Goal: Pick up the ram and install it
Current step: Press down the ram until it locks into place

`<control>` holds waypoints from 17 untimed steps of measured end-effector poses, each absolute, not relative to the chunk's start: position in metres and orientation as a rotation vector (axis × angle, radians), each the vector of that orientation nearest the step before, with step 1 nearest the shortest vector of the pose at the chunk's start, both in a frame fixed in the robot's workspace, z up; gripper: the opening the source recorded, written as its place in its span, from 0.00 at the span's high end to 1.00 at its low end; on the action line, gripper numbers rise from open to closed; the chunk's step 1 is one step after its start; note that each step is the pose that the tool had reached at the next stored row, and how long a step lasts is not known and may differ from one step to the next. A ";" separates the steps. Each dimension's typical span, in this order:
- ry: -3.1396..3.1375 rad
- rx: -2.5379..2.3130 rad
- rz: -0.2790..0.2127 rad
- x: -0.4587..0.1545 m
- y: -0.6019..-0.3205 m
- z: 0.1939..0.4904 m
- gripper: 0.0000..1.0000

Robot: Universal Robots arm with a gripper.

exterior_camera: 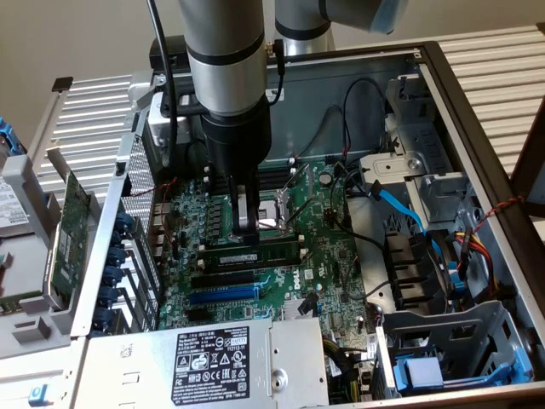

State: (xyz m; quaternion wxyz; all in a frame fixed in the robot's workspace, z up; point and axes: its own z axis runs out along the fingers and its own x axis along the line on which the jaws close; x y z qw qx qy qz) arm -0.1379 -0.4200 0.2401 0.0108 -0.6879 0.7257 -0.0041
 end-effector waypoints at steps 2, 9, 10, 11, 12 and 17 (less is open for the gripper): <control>2.264 -2.147 -0.013 -0.138 -0.420 0.240 0.89; 2.264 -2.147 -0.013 -0.138 -0.418 0.239 0.89; 2.264 -2.147 -0.013 -0.138 -0.418 0.238 0.89; 2.264 -2.147 -0.013 -0.138 -0.418 0.238 0.89; 2.264 -2.147 -0.013 -0.138 -0.418 0.237 0.89; 2.264 -2.147 -0.013 -0.138 -0.418 0.235 0.89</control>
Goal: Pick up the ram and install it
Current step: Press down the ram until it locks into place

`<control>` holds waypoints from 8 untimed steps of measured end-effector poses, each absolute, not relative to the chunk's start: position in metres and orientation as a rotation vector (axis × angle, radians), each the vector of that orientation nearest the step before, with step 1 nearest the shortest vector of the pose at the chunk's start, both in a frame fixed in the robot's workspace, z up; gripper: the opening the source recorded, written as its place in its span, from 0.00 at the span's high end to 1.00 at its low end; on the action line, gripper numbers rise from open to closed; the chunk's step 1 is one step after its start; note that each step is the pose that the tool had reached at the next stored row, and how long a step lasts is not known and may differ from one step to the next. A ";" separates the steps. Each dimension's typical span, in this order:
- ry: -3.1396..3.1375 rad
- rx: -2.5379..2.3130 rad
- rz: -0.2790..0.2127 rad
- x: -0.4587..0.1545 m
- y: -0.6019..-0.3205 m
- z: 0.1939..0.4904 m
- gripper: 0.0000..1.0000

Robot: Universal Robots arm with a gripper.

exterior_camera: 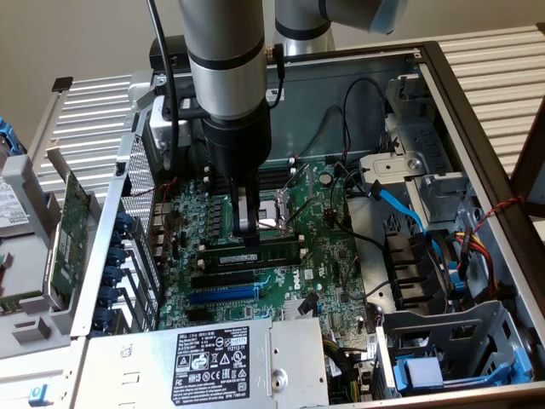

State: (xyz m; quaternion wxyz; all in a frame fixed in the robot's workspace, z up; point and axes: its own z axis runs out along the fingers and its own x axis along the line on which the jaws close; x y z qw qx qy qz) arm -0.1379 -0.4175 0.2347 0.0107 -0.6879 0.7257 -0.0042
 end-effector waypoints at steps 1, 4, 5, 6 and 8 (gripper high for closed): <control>2.264 -2.147 -0.013 -0.138 -0.417 0.234 0.89; 2.264 -2.147 -0.013 -0.138 -0.417 0.233 0.89; 2.264 -2.147 -0.013 -0.138 -0.417 0.232 0.89; 2.264 -2.147 -0.013 -0.138 -0.417 0.232 0.89; 2.265 -2.147 -0.013 -0.138 -0.416 0.231 0.89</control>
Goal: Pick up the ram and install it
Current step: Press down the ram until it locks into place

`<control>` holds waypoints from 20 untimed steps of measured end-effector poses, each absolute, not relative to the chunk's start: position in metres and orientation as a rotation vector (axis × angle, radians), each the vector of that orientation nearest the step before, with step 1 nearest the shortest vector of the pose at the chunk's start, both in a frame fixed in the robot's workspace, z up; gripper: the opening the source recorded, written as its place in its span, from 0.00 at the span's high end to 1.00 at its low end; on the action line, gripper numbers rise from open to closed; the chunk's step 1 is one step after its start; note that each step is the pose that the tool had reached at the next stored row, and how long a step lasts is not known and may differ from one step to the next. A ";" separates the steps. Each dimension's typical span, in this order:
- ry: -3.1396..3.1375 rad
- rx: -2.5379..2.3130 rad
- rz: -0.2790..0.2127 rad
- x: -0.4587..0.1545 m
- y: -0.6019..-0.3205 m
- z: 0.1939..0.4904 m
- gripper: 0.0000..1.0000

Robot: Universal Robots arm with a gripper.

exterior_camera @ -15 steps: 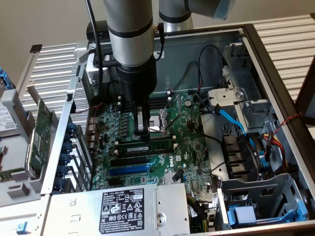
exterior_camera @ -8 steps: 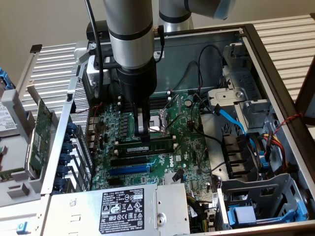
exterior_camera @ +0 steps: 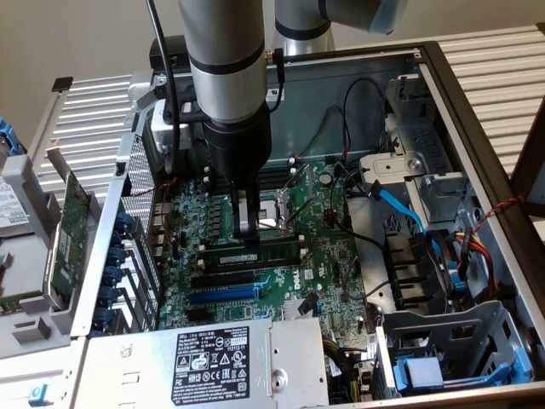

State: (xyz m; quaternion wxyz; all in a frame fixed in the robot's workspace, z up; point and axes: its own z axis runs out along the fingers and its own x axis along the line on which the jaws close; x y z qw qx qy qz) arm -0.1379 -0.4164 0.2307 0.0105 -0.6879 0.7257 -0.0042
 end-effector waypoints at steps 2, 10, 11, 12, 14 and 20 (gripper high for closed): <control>2.265 -2.147 -0.013 -0.138 -0.416 0.230 0.89; 2.265 -2.147 -0.013 -0.138 -0.417 0.229 0.89; 2.264 -2.147 -0.013 -0.138 -0.417 0.229 0.89; 2.265 -2.147 -0.013 -0.138 -0.417 0.229 0.89; 2.265 -2.147 -0.013 -0.138 -0.417 0.229 0.89; 2.265 -2.147 -0.013 -0.138 -0.417 0.229 0.89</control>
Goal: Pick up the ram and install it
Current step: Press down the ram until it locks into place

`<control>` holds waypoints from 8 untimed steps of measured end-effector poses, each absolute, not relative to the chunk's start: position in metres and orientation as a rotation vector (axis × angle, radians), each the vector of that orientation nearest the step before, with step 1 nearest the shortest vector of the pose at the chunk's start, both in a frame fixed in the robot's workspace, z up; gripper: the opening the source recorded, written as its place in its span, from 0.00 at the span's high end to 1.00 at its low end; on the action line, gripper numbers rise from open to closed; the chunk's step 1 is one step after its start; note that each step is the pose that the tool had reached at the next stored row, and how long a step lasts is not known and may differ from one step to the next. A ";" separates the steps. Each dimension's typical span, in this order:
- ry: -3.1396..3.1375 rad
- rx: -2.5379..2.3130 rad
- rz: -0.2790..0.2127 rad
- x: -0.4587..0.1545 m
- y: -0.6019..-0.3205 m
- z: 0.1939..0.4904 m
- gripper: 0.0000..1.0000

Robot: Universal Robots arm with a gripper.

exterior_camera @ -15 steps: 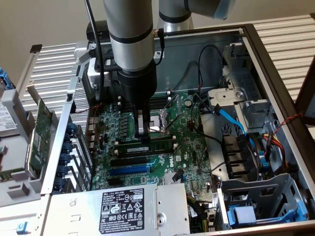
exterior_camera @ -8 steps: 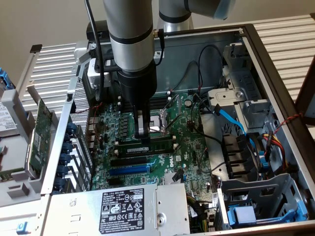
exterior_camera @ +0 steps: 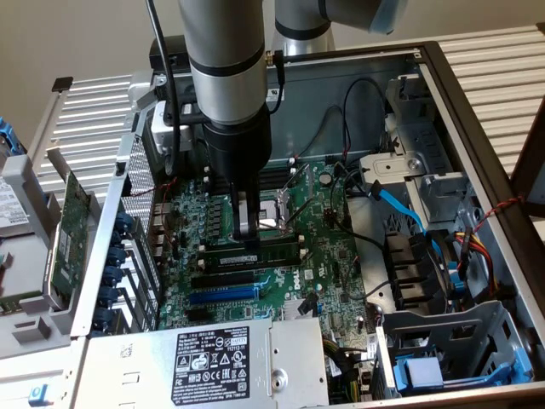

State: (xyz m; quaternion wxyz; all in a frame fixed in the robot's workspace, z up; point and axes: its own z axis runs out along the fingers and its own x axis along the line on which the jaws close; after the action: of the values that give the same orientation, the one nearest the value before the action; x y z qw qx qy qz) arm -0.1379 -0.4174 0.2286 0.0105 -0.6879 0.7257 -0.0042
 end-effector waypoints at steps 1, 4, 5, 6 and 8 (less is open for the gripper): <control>2.265 -2.147 -0.013 -0.138 -0.417 0.228 0.89; 2.265 -2.147 -0.013 -0.138 -0.417 0.228 0.89; 2.265 -2.147 -0.013 -0.138 -0.417 0.227 0.89; 2.265 -2.147 -0.013 -0.138 -0.417 0.227 0.89; 2.265 -2.147 -0.013 -0.138 -0.417 0.227 0.89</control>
State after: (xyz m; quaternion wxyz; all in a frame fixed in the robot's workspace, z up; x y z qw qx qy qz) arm -0.1379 -0.4173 0.2270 0.0106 -0.6879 0.7257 -0.0042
